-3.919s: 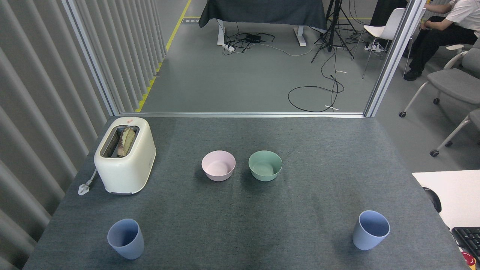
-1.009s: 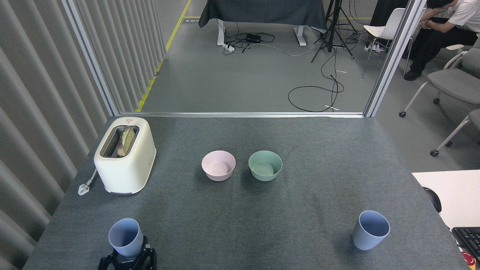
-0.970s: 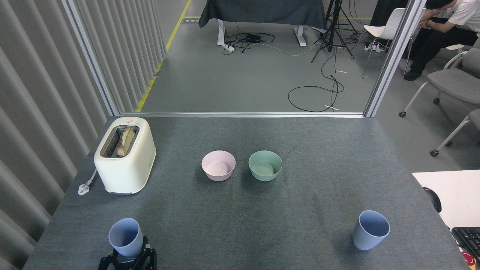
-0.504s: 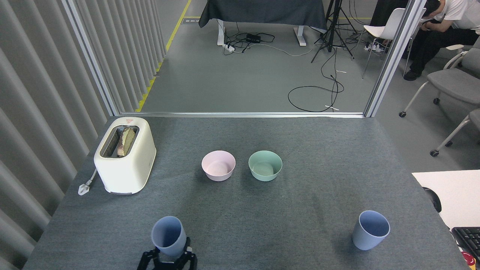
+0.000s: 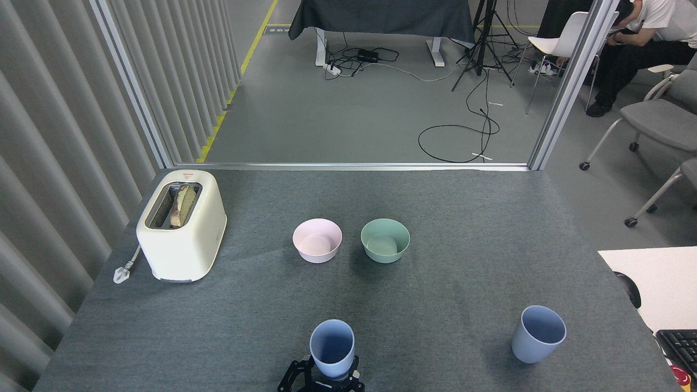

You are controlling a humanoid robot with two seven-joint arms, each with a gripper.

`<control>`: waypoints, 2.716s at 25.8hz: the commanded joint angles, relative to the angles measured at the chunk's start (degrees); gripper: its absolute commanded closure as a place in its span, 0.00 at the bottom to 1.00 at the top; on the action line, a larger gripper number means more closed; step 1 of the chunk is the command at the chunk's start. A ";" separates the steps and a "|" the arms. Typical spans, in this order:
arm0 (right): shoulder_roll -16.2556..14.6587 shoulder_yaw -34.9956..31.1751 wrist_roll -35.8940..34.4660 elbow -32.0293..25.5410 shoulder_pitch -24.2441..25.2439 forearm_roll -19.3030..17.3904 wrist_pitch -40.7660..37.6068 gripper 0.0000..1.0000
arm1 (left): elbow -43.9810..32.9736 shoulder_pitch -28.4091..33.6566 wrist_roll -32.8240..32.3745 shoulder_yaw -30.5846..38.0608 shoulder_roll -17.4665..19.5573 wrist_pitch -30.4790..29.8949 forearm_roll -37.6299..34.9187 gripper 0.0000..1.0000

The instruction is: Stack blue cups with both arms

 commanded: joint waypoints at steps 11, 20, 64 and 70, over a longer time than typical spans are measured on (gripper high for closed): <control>-0.17 0.27 0.00 0.16 -0.16 -0.02 0.08 0.00 | 5.02 -3.21 -0.13 -2.45 -0.55 -0.14 -0.17 0.43; -0.17 0.27 -0.09 0.16 -0.24 -0.02 0.08 0.00 | 5.02 -3.12 -0.13 -2.80 -0.47 -0.14 -0.08 0.15; -0.26 -8.87 2.37 2.62 0.55 -0.20 -0.01 0.00 | -24.68 24.65 0.13 17.94 10.26 0.65 10.73 0.00; -1.58 -10.54 2.54 8.16 -5.78 -0.20 -0.01 0.00 | -24.60 24.65 0.13 20.40 10.17 0.82 10.82 0.00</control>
